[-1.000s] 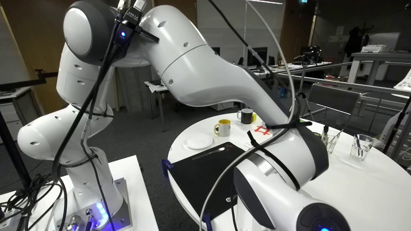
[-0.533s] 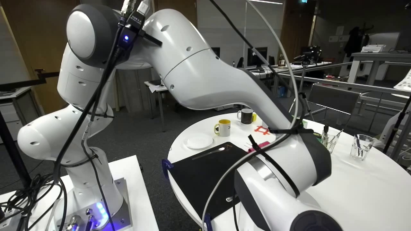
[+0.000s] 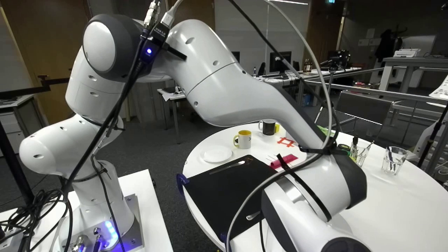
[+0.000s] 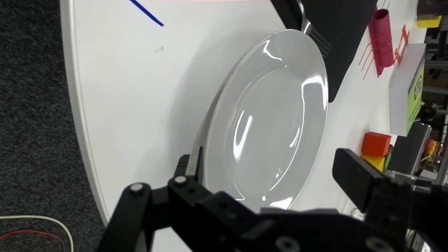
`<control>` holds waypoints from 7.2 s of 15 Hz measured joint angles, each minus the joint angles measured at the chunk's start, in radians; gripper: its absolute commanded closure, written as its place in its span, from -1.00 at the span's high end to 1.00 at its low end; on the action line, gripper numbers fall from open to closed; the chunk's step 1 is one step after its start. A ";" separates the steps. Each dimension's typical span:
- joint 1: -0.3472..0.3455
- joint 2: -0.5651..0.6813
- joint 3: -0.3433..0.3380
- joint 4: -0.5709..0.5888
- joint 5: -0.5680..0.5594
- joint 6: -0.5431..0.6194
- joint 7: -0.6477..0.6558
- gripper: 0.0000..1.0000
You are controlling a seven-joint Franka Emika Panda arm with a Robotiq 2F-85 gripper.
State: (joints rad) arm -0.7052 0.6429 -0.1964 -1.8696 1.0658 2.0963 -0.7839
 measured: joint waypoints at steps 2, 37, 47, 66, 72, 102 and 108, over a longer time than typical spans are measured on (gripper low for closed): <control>0.008 0.016 0.000 0.018 0.001 0.000 0.021 1.00; 0.020 0.114 -0.001 0.063 0.043 0.072 0.098 1.00; 0.018 0.130 0.003 0.075 0.101 0.040 0.062 1.00; 0.004 0.189 0.011 0.127 0.182 -0.061 -0.035 -0.94; -0.022 0.187 0.010 0.134 0.245 -0.142 -0.123 -0.96; -0.024 0.096 -0.024 0.086 0.292 -0.339 -0.277 -0.97; 0.039 0.051 -0.024 0.029 0.269 -0.342 -0.284 -0.97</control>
State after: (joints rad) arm -0.6658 0.6939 -0.2206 -1.8404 1.3346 1.7545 -1.0680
